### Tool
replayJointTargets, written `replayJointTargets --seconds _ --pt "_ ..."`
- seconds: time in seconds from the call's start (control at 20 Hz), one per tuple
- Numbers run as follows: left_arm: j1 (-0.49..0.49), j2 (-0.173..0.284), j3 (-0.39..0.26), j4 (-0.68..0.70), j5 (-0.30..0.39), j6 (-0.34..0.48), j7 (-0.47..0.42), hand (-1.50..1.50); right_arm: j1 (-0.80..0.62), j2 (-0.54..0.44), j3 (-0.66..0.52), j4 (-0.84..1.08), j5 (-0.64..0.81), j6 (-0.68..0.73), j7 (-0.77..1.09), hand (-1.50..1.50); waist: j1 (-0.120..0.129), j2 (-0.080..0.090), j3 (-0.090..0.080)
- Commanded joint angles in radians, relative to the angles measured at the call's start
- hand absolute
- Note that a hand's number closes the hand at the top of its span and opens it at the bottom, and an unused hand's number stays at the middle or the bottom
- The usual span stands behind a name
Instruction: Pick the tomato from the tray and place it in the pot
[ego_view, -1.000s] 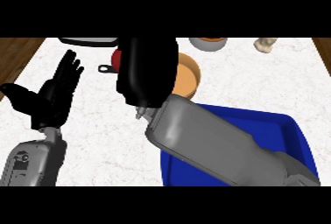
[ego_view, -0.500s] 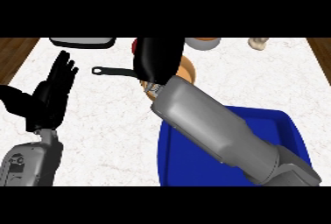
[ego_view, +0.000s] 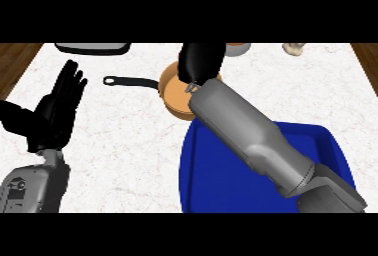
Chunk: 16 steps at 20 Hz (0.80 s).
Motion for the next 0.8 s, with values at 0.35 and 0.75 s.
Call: replayJointTargets --seconds 0.35,0.75 --pt "-0.018 0.0 -0.018 -0.041 0.014 -0.018 0.048 0.0 0.095 0.008 -0.155 0.081 -0.339 -0.22 -0.169 -1.5 0.04 0.014 0.003" --pt "0.012 -0.013 -0.008 -0.007 0.003 -0.01 -0.019 0.0 0.146 0.008 -0.24 -0.041 -0.522 -0.497 -0.458 -1.5 0.019 0.013 0.003"
